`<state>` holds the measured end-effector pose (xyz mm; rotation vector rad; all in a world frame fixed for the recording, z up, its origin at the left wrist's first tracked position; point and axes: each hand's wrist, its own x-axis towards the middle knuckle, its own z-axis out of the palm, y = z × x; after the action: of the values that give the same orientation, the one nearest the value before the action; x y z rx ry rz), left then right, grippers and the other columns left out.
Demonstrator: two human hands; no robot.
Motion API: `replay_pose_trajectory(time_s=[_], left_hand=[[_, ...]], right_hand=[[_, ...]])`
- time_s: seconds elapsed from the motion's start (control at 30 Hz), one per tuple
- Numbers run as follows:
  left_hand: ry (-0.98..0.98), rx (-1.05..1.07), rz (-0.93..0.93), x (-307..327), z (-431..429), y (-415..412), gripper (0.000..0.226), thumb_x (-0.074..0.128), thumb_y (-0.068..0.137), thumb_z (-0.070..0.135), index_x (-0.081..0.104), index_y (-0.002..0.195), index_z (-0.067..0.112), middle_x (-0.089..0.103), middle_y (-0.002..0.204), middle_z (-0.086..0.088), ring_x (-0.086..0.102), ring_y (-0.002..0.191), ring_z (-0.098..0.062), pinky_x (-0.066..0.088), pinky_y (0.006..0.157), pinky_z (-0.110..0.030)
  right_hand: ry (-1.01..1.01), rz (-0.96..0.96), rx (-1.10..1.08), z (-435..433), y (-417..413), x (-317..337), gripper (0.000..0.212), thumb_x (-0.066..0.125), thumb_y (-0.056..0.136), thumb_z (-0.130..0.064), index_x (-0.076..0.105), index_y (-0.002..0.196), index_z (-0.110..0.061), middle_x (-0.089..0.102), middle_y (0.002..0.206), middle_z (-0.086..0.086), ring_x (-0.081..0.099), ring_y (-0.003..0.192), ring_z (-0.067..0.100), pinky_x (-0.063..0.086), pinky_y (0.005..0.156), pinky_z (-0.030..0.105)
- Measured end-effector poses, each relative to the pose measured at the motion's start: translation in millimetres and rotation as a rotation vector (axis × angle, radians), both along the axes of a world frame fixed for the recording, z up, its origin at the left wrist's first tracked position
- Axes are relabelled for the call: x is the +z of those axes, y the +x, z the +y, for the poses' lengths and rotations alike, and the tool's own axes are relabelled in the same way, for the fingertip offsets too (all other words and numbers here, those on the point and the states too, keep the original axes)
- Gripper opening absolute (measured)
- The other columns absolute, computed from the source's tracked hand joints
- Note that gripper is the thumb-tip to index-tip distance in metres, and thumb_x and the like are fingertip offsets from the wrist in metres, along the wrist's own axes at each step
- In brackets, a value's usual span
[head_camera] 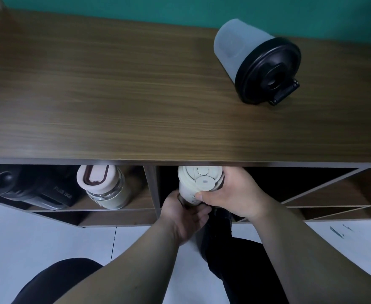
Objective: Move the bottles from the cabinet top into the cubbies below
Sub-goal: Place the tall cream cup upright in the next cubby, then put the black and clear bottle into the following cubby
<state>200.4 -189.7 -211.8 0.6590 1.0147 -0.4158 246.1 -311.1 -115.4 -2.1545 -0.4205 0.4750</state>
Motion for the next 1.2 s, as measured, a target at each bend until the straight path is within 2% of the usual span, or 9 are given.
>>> replay_pose_trajectory(time_s=[0.17, 0.37, 0.53, 0.67, 0.77, 0.87, 1.07, 1.13, 1.2], left_hand=[[0.020, -0.018, -0.003, 1, 1, 1, 0.057, 0.037, 0.102, 0.046, 0.068, 0.131, 0.008, 0.072, 0.103, -0.022, 0.069, 0.094, -0.035, 0.052, 0.078, -0.038], [0.038, -0.053, -0.003, 7, 1, -2, 0.056, 0.035, 0.102, 0.047, 0.070, 0.120, 0.007, 0.069, 0.112, -0.023, 0.067, 0.102, -0.036, 0.051, 0.078, -0.037], [0.089, -0.127, 0.019, 8, 4, -11, 0.067, 0.029, 0.103, 0.053, 0.067, 0.126, 0.003, 0.072, 0.112, -0.021, 0.070, 0.087, -0.031, 0.050, 0.070, -0.037], [0.111, -0.235, 0.009, 18, 7, -27, 0.063, 0.038, 0.101, 0.056, 0.068, 0.120, 0.004, 0.073, 0.109, -0.017, 0.068, 0.093, -0.030, 0.051, 0.079, -0.036], [0.115, -0.297, -0.015, 30, 6, -39, 0.058, 0.041, 0.101, 0.057, 0.072, 0.108, 0.009, 0.074, 0.106, -0.012, 0.067, 0.088, -0.028, 0.049, 0.077, -0.035], [0.139, -0.323, -0.058, 45, 5, -50, 0.052, 0.042, 0.101, 0.054, 0.072, 0.098, 0.012, 0.074, 0.097, -0.010, 0.066, 0.081, -0.025, 0.049, 0.074, -0.032], [0.229, -0.373, -0.206, 80, 2, -71, 0.042, 0.047, 0.103, 0.044, 0.071, 0.113, 0.010, 0.078, 0.090, -0.008, 0.069, 0.077, -0.025, 0.051, 0.071, -0.031], [0.308, -0.354, -0.274, 87, 3, -74, 0.034, 0.053, 0.102, 0.032, 0.072, 0.115, 0.006, 0.078, 0.084, -0.007, 0.067, 0.073, -0.025, 0.051, 0.072, -0.034], [0.339, -0.350, -0.323, 96, 5, -77, 0.029, 0.053, 0.103, 0.028, 0.071, 0.111, 0.007, 0.076, 0.079, -0.006, 0.065, 0.068, -0.022, 0.049, 0.066, -0.031]], right_hand=[[0.012, -0.030, -0.002, -1, -1, 1, 0.043, 0.087, 0.059, -0.025, 0.069, 0.098, -0.035, 0.075, 0.098, -0.021, 0.068, 0.094, -0.003, 0.056, 0.086, 0.031], [0.030, 0.003, 0.003, -1, -3, 4, 0.042, 0.086, 0.059, -0.025, 0.070, 0.098, -0.032, 0.075, 0.096, -0.020, 0.070, 0.092, -0.001, 0.057, 0.087, 0.035], [-0.005, -0.024, -0.029, -14, -12, 20, 0.058, 0.079, 0.059, -0.033, 0.056, 0.107, -0.056, 0.066, 0.115, -0.027, 0.057, 0.113, -0.012, 0.043, 0.098, 0.019], [0.000, -0.054, -0.065, -40, -31, 48, 0.064, 0.067, 0.078, 0.001, 0.055, 0.093, -0.060, 0.051, 0.107, -0.032, 0.046, 0.097, -0.031, 0.034, 0.081, -0.001], [-0.001, -0.111, -0.105, -51, -46, 63, 0.067, 0.063, 0.078, 0.008, 0.064, 0.101, -0.055, 0.060, 0.110, -0.023, 0.053, 0.103, -0.019, 0.038, 0.084, 0.002], [0.046, -0.134, -0.190, -54, -63, 68, 0.053, 0.063, 0.081, 0.007, 0.071, 0.114, -0.032, 0.073, 0.108, -0.015, 0.063, 0.106, -0.006, 0.047, 0.097, 0.018], [0.321, -0.349, -0.561, -37, -80, 99, 0.029, 0.069, 0.087, 0.000, 0.075, 0.100, -0.026, 0.076, 0.085, -0.006, 0.069, 0.082, 0.005, 0.051, 0.079, 0.018], [0.377, -0.382, -0.671, -29, -68, 117, 0.034, 0.072, 0.086, -0.012, 0.067, 0.115, -0.029, 0.071, 0.102, -0.009, 0.065, 0.095, 0.003, 0.047, 0.084, 0.019], [0.317, -0.354, -0.738, -21, -48, 130, 0.061, 0.076, 0.081, -0.034, 0.050, 0.136, -0.031, 0.058, 0.130, -0.009, 0.055, 0.119, 0.007, 0.041, 0.094, 0.027]])
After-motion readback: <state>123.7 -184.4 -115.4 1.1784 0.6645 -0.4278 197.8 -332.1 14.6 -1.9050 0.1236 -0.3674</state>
